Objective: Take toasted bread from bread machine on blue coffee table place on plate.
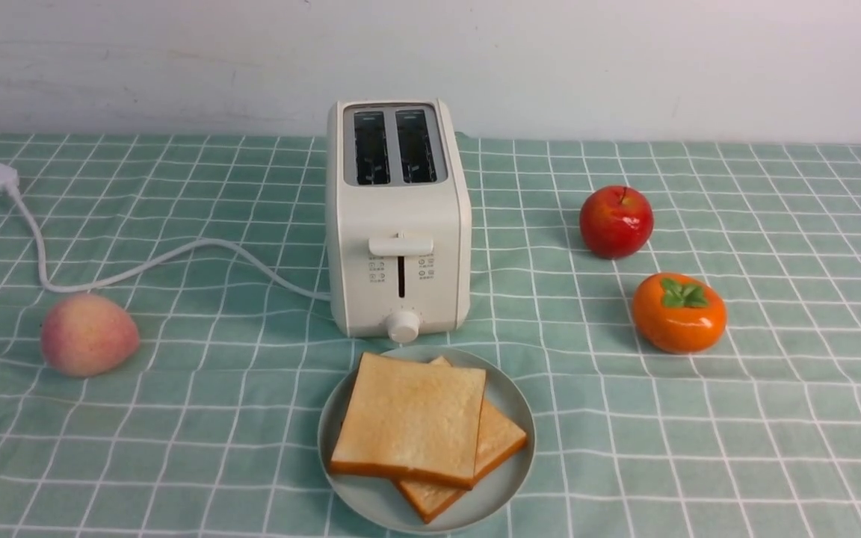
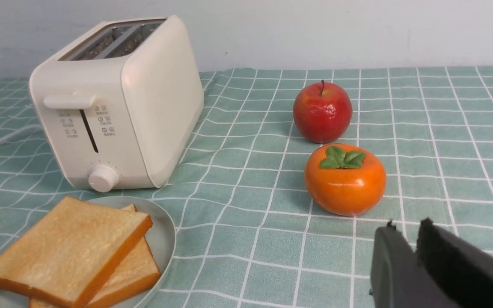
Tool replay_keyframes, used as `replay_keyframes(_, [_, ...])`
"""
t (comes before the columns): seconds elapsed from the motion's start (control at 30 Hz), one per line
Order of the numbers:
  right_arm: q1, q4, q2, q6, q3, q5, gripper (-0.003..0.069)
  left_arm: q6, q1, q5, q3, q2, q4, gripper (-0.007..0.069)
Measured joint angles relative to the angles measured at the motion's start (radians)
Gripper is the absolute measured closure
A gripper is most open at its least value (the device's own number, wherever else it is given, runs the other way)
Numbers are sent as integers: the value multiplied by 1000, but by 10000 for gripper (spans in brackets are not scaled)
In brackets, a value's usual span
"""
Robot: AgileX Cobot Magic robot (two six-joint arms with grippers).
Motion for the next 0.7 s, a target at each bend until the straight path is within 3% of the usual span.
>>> replay_keyframes(0.23, [0, 0, 0, 0, 0, 0, 563, 21, 0, 10, 7, -3, 21, 607])
replay_keyframes(0.43, [0, 0, 0, 0, 0, 0, 556, 41, 0, -82, 95, -67, 189, 605])
replay_keyframes(0.57, [0, 0, 0, 0, 0, 0, 550, -151, 0, -179, 263, -146, 436, 602])
replay_keyframes(0.7, [0, 0, 0, 0, 0, 0, 545, -288, 0, -232, 399, -185, 556, 596])
